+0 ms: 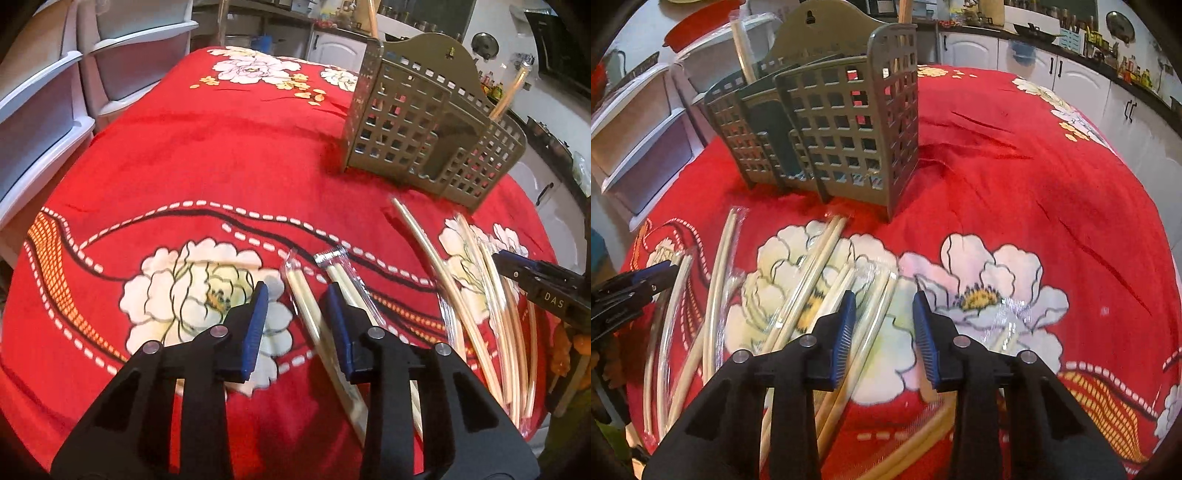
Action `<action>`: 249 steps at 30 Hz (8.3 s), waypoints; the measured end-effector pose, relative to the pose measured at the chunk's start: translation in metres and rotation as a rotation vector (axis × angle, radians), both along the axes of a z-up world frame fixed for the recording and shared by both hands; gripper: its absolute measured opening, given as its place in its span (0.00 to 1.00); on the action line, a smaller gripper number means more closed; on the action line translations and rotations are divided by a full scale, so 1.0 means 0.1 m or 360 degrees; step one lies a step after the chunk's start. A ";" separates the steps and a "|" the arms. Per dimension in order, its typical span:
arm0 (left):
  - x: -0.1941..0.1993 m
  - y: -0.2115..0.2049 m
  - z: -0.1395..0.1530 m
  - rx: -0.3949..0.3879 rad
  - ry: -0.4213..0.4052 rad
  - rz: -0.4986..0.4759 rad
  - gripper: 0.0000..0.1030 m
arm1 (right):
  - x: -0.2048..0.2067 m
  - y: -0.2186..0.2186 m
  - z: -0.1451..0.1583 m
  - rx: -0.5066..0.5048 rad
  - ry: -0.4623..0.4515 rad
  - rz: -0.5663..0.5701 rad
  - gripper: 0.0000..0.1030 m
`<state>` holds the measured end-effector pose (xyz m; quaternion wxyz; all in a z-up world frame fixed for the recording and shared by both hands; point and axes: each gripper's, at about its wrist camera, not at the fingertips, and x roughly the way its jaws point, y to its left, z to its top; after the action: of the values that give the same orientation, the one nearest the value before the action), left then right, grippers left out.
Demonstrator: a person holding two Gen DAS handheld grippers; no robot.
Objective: Organize utensils
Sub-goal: 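Close the left tool on another wrapped chopstick pair while the right tool grasps one too, then lift the left tool's chopsticks over the caddy while the right tool carries its pair above it, then insert the chopsticks into the caddy and open the left tool while the right tool releases its pair, then move both open tools back down toward the remaining wrapped chopsticks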
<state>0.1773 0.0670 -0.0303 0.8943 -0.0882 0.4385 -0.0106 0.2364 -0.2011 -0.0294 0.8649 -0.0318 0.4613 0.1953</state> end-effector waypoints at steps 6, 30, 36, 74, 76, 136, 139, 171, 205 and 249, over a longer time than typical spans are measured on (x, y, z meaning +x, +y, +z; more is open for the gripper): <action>0.11 0.02 0.00 -0.0011 0.0013 0.0003 0.25 | 0.15 -0.02 0.00 0.0022 0.0030 -0.0027 0.17; 0.01 0.14 0.75 -0.0208 -0.0270 -0.0010 0.01 | 0.01 -0.05 1.01 0.0464 -0.0251 0.0064 0.10; -0.05 0.09 1.19 -0.0206 -0.0433 -0.0043 0.01 | -0.18 0.00 1.32 0.0488 -0.0399 0.0115 0.10; 0.17 -0.60 2.72 -0.0181 -0.0957 -0.0293 0.00 | -0.27 -0.18 2.36 0.0630 -0.0877 0.0110 0.09; 0.22 -0.64 2.78 -0.0176 -0.0975 -0.0301 0.00 | -0.25 -0.20 2.43 0.0629 -0.0929 0.0093 0.09; 0.94 -0.52 1.70 -0.0212 -0.0725 -0.0235 0.01 | 0.44 0.05 1.66 0.0444 -0.0966 -0.0161 0.10; 0.91 -0.49 1.69 -0.0216 -0.0721 -0.0224 0.01 | 0.39 0.00 1.66 0.0448 -0.0956 -0.0189 0.10; 0.18 -0.16 1.52 -0.0179 -0.0716 -0.0035 0.76 | -0.25 -0.13 1.59 0.0415 -0.0844 -0.0105 0.57; -0.34 0.11 0.71 -0.0262 -0.0434 0.0054 0.89 | -0.71 0.08 0.83 0.0218 -0.0493 0.0018 0.57; 0.73 -0.45 0.08 -0.0395 0.0090 -0.0171 0.21 | 0.06 0.22 -0.01 0.0095 0.0037 -0.0034 0.19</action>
<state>0.2498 0.0224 -0.0224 0.8619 -0.1748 0.4630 -0.1100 0.2421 -0.1791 -0.0301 0.8620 0.0013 0.4657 0.2002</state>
